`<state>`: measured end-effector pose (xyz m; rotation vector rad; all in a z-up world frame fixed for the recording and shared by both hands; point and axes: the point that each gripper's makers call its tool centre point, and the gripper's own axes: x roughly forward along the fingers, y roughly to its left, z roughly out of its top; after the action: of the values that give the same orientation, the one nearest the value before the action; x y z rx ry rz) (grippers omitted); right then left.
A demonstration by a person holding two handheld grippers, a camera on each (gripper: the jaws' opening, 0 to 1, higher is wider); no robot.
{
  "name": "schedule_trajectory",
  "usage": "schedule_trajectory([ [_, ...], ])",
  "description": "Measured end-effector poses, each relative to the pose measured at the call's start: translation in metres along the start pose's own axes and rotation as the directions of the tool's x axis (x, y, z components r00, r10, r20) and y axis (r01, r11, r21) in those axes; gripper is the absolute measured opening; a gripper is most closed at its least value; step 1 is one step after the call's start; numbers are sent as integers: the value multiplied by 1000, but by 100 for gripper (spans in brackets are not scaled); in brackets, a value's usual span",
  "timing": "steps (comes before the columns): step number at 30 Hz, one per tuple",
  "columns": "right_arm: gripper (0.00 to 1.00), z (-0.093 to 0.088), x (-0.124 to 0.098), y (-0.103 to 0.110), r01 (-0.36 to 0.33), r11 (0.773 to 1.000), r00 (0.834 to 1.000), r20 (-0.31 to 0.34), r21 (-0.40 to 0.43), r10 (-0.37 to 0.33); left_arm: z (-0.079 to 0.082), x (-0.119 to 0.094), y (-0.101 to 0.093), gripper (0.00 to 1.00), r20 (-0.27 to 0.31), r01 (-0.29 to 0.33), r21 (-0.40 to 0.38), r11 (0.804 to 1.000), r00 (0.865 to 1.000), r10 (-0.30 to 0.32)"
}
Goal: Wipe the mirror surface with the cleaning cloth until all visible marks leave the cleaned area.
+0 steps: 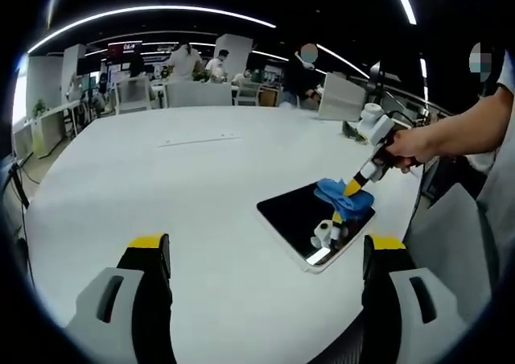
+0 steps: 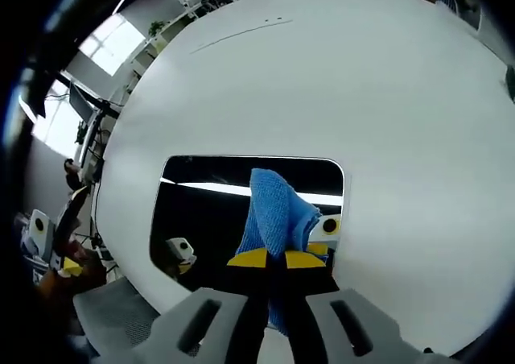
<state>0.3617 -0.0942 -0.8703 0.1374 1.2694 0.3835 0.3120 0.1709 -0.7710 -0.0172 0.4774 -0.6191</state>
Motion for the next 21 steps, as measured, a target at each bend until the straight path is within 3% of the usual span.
schedule_trajectory([
  [21, 0, -1, -10, -32, 44, 998, 999, 12, 43, -45, -2, 4, -1, 99, -11, 2, 3, 1000, 1000, -2],
])
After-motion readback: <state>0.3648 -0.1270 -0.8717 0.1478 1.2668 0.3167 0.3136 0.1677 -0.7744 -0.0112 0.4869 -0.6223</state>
